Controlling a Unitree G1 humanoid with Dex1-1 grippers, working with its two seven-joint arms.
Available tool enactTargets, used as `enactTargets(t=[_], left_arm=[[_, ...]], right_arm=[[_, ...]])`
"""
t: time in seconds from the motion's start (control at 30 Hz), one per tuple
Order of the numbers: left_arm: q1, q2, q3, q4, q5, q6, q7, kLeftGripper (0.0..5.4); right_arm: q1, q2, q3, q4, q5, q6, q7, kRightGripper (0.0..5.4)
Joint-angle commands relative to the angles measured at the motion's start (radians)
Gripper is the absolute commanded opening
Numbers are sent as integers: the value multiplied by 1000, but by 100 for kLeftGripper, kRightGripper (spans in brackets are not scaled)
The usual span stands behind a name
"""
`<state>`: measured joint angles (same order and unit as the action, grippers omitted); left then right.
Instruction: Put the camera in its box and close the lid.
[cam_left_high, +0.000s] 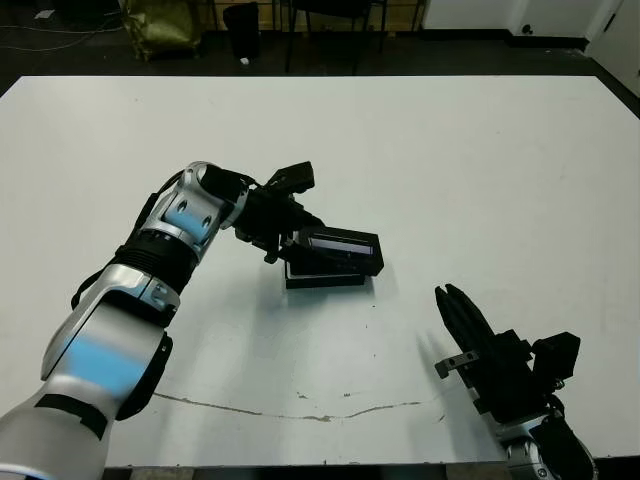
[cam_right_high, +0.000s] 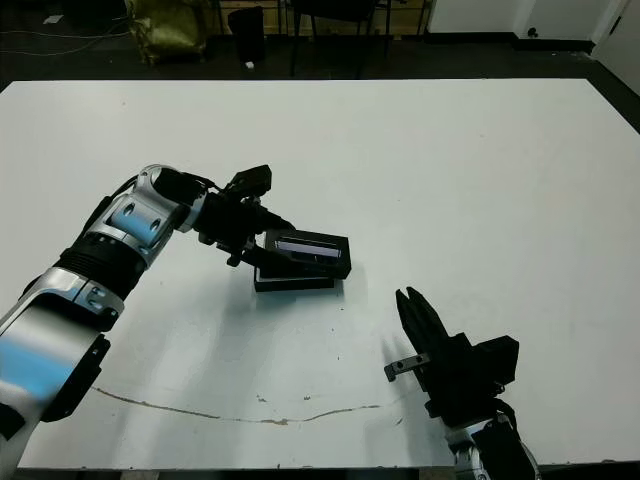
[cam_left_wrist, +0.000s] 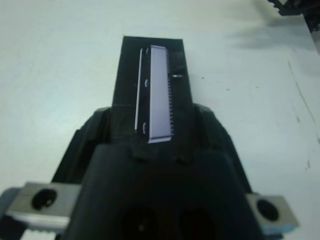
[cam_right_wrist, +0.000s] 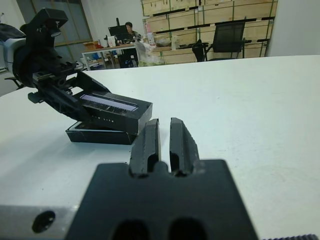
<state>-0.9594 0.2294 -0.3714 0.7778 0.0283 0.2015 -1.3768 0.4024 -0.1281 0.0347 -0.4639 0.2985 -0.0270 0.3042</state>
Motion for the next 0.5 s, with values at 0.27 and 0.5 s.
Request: enactTargets(t=[0.27, 0.5], left_arm=[[34, 16, -25, -11, 15, 49, -18, 255], [39, 20, -33, -13, 25, 37, -13, 255]], right_arm=[[14, -6, 2, 6, -12, 15, -6, 0], [14, -2, 1, 17, 2, 4, 1, 0]])
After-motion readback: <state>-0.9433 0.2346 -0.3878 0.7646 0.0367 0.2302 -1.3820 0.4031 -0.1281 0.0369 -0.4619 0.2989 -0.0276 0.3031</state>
